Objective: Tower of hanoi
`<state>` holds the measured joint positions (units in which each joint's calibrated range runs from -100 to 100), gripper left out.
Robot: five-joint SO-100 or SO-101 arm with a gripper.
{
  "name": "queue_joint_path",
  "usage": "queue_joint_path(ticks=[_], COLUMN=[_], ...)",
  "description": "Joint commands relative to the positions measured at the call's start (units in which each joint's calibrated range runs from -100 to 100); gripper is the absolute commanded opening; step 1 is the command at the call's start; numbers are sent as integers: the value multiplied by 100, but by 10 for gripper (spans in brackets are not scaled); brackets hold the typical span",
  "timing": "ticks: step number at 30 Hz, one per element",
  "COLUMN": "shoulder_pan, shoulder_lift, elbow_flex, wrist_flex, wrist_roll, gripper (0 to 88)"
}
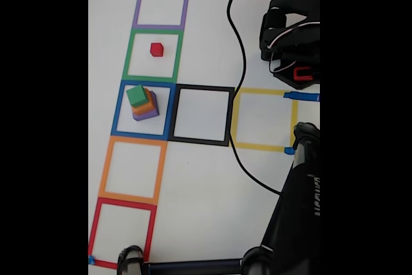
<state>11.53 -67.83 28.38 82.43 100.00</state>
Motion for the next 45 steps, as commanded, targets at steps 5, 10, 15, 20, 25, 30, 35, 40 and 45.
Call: queue_joint_path(ticks=[5,10,15,20,25,30,35,40,45], shoulder_pan=[420,362,295,132,-2,-117,-213,-213,-184], shoulder_lift=[-1036,-1085,-124,1006,2548,4026,5245,6319,7256], elbow_flex=[3681,5372,6608,6762,6735,6617,6344,5890,5390], wrist_flex=[-2866,-4850,-7514,-8761,-10388,-11854,-12858,-13538,-14073], wrist_roll=[0,0,0,0,0,0,0,0,0], gripper=[233,262,267,269,274,279,280,284,283])
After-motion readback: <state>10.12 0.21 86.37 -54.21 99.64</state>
